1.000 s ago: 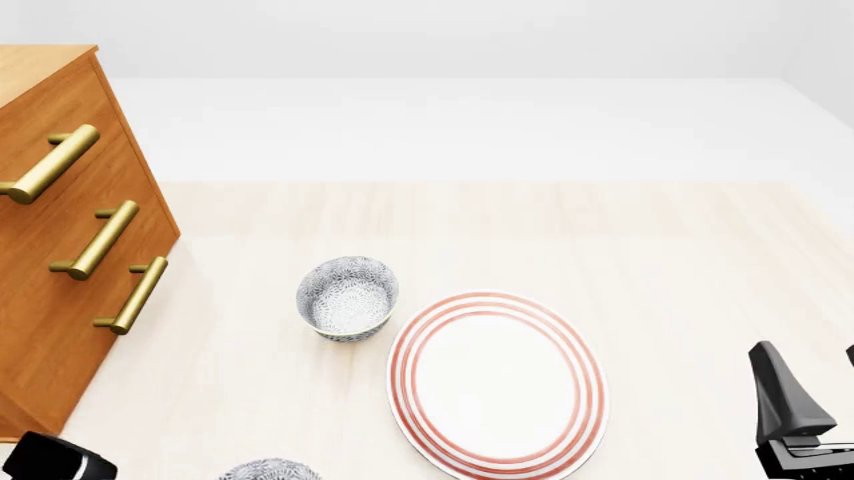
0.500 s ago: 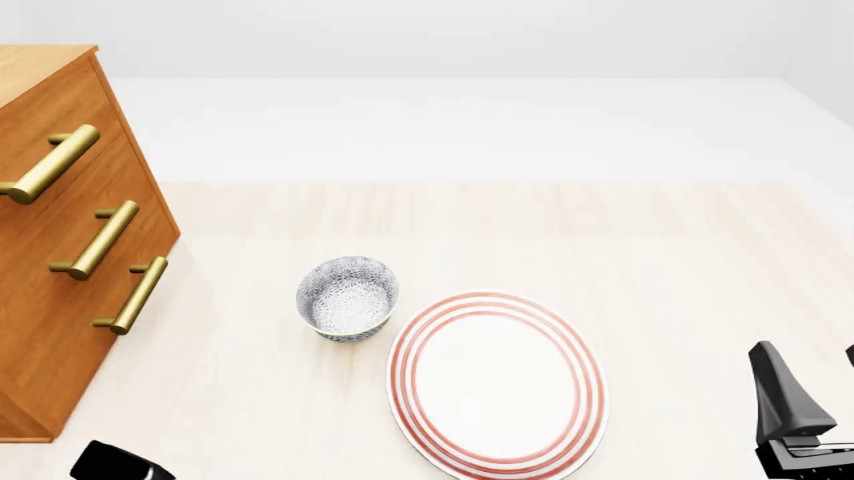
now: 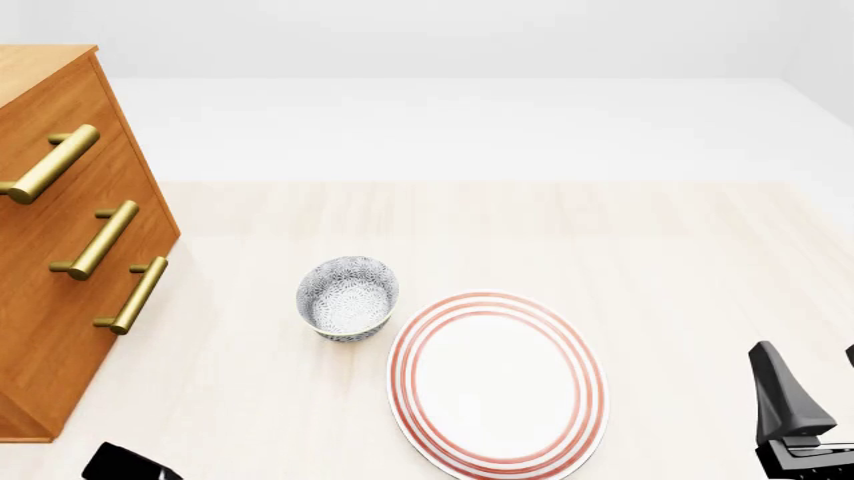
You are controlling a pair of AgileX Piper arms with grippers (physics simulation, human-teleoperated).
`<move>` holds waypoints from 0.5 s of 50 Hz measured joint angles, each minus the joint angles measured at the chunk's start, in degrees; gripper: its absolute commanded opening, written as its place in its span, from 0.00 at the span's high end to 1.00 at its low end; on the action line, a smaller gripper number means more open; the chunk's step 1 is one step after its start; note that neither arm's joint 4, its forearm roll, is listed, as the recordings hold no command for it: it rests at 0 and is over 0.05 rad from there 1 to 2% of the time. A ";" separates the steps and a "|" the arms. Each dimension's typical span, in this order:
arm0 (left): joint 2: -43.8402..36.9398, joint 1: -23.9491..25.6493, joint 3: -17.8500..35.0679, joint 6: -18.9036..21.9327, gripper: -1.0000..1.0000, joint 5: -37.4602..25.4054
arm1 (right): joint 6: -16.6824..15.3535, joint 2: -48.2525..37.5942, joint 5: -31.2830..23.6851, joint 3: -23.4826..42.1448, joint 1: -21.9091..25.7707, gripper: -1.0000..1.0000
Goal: Stack the bowl in the middle on the bowl at the back.
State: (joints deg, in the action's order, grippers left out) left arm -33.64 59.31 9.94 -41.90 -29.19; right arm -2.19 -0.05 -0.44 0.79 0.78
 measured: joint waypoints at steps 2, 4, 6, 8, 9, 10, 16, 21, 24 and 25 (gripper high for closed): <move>0.45 0.00 0.17 -0.06 0.00 -0.52 | 0.01 0.00 0.00 -0.01 -0.01 0.00; 0.89 0.00 0.42 -0.05 0.00 -1.11 | 0.01 0.00 -0.01 -0.01 0.00 0.00; 1.35 0.02 0.71 -0.04 0.00 -1.74 | 0.01 0.00 -0.01 -0.02 0.00 0.00; 1.85 0.04 1.05 -0.04 0.00 -2.44 | 0.00 0.00 -0.01 -0.02 0.01 0.00; 2.14 0.03 1.25 -0.02 0.00 -2.85 | -0.01 0.00 -0.01 -0.02 0.01 0.00; 2.45 0.01 1.46 0.02 0.00 -3.30 | -0.02 0.00 -0.01 -0.02 0.01 0.00; 4.66 -0.39 2.86 0.60 0.00 -6.61 | -0.08 0.00 0.00 -0.01 0.03 0.00; 7.00 -1.12 4.21 1.34 0.00 -10.04 | -0.15 0.00 0.01 0.01 0.06 0.00; 8.78 -1.80 5.16 1.89 0.00 -12.56 | -0.18 0.01 0.02 0.02 0.06 0.00; 9.39 -2.04 5.47 2.08 0.00 -13.42 | -0.19 0.01 0.02 0.03 0.06 0.00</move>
State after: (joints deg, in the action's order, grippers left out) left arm -24.25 57.27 15.41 -39.83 -42.61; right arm -2.38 -0.04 -0.42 0.82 0.84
